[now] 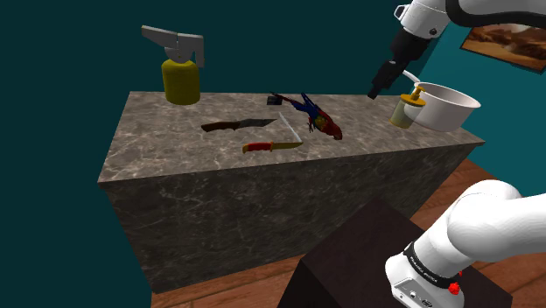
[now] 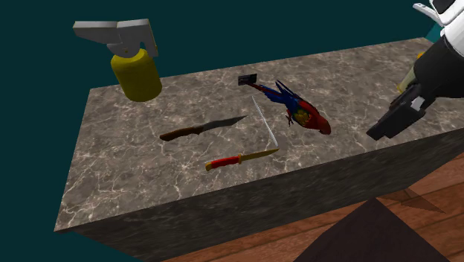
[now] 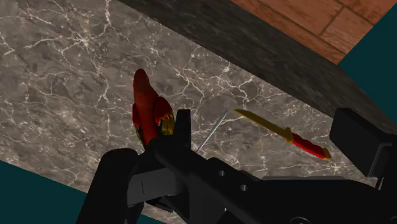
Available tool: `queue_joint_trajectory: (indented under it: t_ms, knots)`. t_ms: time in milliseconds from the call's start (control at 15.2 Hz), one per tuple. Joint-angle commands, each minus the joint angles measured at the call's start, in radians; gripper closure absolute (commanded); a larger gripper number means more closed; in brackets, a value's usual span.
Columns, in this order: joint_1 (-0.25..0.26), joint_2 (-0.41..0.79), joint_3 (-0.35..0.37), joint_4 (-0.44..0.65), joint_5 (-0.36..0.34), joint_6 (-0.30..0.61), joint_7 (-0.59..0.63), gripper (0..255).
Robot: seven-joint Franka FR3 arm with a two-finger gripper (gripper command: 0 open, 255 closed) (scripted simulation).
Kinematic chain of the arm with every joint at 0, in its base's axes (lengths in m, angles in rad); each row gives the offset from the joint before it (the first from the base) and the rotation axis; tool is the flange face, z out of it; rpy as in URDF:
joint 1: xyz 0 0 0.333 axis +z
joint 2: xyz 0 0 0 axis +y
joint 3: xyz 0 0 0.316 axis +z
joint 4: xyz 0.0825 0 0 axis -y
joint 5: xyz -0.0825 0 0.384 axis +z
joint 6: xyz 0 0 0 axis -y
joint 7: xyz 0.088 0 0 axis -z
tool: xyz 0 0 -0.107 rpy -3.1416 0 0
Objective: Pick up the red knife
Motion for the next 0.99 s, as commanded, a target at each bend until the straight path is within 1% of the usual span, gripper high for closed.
queue_joint_trajectory:
  t_ms: [0,462,924]
  knots:
    - [0.000,0.000,0.000,0.000,0.000,0.000,0.000,0]
    - [0.072,0.204,-0.052,-0.004,0.011,0.187,-0.192,0]
    - [0.140,0.431,-0.081,0.045,0.048,0.338,-0.391,0]
